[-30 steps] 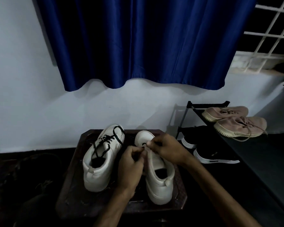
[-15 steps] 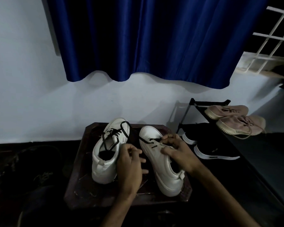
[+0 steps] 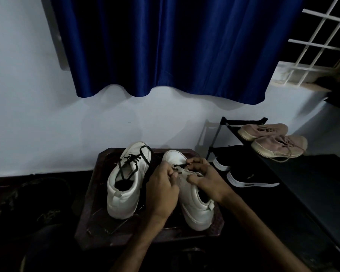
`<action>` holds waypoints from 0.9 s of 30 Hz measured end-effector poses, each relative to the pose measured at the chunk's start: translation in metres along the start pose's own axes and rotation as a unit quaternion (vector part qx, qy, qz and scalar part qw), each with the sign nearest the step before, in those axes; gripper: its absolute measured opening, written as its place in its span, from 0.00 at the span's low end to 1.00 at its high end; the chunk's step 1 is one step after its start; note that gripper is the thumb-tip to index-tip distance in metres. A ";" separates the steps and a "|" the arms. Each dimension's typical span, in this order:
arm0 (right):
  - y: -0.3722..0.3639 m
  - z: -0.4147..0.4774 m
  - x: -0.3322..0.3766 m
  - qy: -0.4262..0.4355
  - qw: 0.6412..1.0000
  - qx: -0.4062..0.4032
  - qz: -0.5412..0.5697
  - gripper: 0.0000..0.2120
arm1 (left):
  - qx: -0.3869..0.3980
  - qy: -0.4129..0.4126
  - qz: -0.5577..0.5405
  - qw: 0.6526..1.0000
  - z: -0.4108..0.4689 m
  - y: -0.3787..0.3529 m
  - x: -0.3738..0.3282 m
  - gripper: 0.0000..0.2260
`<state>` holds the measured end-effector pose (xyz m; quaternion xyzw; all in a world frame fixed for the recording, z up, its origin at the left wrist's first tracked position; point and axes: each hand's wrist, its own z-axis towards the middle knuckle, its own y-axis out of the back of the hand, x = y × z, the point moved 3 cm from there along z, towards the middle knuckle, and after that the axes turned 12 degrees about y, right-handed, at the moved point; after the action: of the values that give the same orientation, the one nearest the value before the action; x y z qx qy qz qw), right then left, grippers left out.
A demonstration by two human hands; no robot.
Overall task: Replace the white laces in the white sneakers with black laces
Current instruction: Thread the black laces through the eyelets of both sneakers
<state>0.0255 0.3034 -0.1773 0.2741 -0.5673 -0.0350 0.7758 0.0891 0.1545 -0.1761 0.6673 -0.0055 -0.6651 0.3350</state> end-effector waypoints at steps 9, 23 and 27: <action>0.000 -0.002 -0.002 -0.009 1.000 0.001 0.018 0.08 | 0.036 0.149 -0.469 0.870 -0.001 0.055 0.007 0.05; -0.001 -0.001 -0.003 -0.031 0.999 0.009 -0.006 0.16 | 0.054 -0.058 0.238 0.968 0.013 0.003 -0.022 0.08; 0.004 -0.002 0.001 -0.011 0.999 -0.008 -0.047 0.24 | 0.228 0.014 0.159 0.960 0.017 0.029 -0.021 0.12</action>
<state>0.0268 0.3071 -0.1750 0.2936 -0.5619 -0.0793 0.7693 0.0841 0.1339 -0.1429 0.7260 -0.2587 -0.5745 0.2755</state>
